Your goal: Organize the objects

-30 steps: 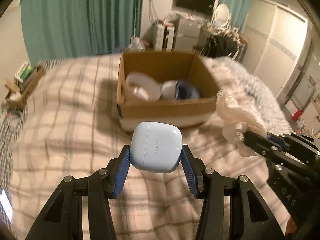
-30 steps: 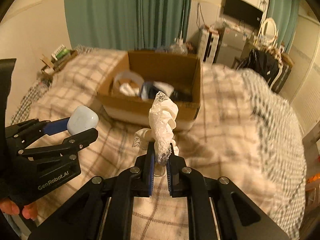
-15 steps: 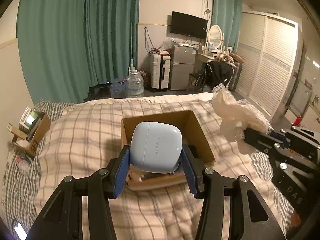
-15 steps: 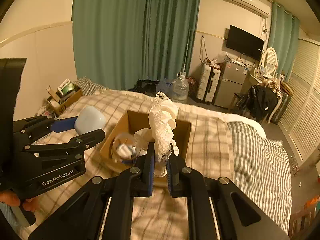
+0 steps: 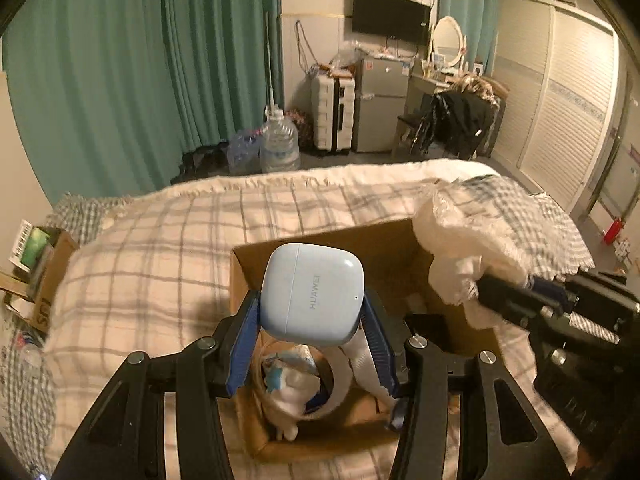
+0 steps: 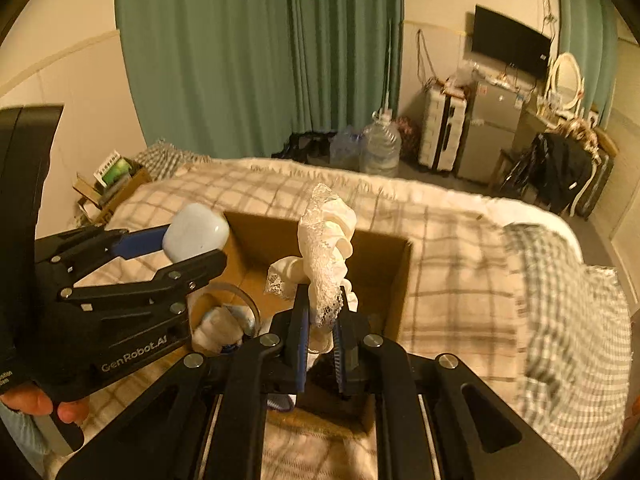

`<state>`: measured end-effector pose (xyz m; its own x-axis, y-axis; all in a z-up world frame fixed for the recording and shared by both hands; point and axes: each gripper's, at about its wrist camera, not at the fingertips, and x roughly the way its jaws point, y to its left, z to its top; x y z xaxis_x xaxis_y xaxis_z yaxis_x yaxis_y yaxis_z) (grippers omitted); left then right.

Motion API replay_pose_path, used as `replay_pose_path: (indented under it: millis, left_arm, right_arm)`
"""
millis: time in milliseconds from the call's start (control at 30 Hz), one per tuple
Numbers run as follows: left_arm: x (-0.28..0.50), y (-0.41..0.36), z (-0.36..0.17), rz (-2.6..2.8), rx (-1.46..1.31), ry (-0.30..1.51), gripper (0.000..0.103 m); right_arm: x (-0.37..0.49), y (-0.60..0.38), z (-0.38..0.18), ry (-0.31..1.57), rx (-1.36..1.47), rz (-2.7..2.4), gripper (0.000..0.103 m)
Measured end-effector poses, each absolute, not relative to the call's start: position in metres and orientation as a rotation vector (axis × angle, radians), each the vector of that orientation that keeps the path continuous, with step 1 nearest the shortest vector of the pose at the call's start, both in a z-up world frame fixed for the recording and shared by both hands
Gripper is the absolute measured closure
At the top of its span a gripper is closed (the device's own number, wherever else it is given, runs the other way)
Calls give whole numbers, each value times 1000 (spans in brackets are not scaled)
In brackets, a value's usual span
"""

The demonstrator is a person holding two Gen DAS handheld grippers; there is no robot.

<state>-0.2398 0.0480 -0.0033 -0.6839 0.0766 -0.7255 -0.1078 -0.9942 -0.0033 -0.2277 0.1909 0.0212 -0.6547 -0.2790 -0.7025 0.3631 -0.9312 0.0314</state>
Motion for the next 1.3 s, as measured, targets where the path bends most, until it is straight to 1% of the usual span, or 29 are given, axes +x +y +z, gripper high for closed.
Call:
replay_pose_path:
  millis: [67,133,200,233,267,300,367,467,533,567,600,667,733,800,867,1033,1133,1167,1300]
  left_arm:
    - [-247,46,-15,2783,-1225,48,52]
    - [-252,45,-25,2774,-1249,45,52]
    - [-253,45,-29,2766,-1239,39,49]
    - [-253,45,-30,2764,-1230,40,48]
    - [-253,45,-29,2765,-1219,46,38]
    - [-251,45,-27,2774,-1211,51,24]
    - [-243,45,-15,2818,-1176,63,12]
    - [-232,47,5,2834,-1129,60,11]
    - [-219,45,23,2837,-1103,57,10]
    - [-213,44,31,2845,-1087,55,9]
    - [-205,43,43,2855,-1056,50,5]
    - [-185,38,68,2871,-977,24,0]
    - [-168,37,87,2878,-912,8,0]
    - [-148,33,107,2888,-856,-13,0]
    - [-132,30,122,2897,-816,-36,0]
    - [-94,26,140,2983,-745,-1,0]
    - [-75,26,138,3017,-709,23,0]
    - [-69,26,135,3022,-695,16,0]
    - [-53,27,118,3044,-642,0,0]
  right_arm:
    - [-234,192,8,150,1074,-2564,94]
    - [-238,198,0,95,1065,-2562,93]
    - [-239,206,-3,28,1053,-2547,86]
    - [-239,208,-2,13,1049,-2550,85]
    - [-238,210,0,11,1042,-2563,79]
    - [-236,212,5,17,1028,-2588,69]
    - [-232,217,15,29,1005,-2647,57]
    - [-217,221,39,44,967,-2710,56]
    - [-202,223,60,55,951,-2749,54]
    - [-195,223,71,63,938,-2773,50]
    - [-185,223,83,73,916,-2800,45]
    - [-167,223,108,84,862,-2840,38]
    - [-146,222,134,88,818,-2881,31]
    - [-126,222,151,94,806,-2922,19]
    - [-106,223,164,80,778,-2964,13]
    - [-63,229,178,12,660,-3007,10]
    - [-45,230,168,-6,626,-3019,4]
    - [-41,231,162,5,622,-3029,1]
    - [-41,225,139,139,553,-3060,1]
